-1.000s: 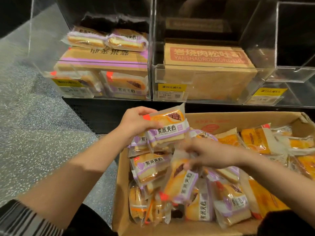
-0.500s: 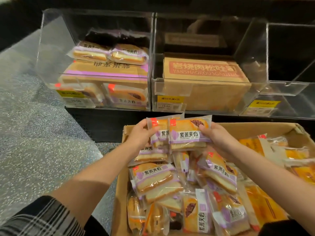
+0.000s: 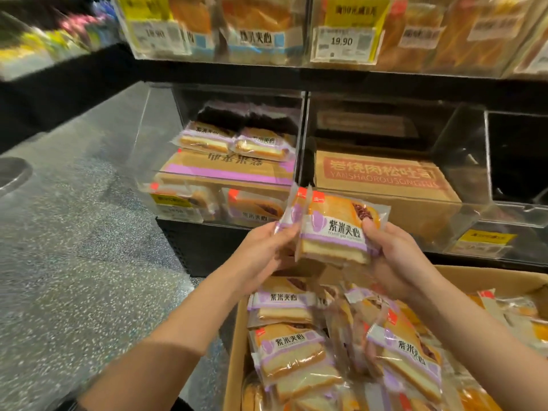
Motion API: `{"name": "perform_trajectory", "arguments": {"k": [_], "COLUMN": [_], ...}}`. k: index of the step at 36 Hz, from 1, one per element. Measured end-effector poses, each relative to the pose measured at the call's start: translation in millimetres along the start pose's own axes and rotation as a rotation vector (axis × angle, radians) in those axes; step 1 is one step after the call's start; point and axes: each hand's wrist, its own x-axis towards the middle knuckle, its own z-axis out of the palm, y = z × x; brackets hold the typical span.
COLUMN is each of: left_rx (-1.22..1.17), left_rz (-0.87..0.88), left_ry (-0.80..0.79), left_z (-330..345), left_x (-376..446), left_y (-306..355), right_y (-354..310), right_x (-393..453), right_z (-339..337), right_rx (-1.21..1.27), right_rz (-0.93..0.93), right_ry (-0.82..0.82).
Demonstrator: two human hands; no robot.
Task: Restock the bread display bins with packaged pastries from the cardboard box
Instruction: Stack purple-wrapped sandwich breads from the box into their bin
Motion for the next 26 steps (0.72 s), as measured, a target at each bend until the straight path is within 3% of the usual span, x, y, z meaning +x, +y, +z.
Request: {"name": "perform_trajectory", "arguments": {"k": [12,19,23,26], "left_rx": [-0.145,-0.063,-0.027,0.015], "left_rz": [0.241,0.231,0.216,0.209], "left_ry": [0.093,0.387,0.548,0.71], "left_z": [-94,-131,-146,-154], "left_x": [-12,5,20,35], "left_y": [88,129,148,159], "right_y": [-58,-69,-72,-70], "right_x": [25,73,92,109], "right_z": [114,177,194,199], "right_rx": [-0.033,0.037,0.029,-0.005], "right_rz": [-0.013,0.237,0.218,0.225], "right_ry": [-0.133,-0.041,-0.039,0.09]}}
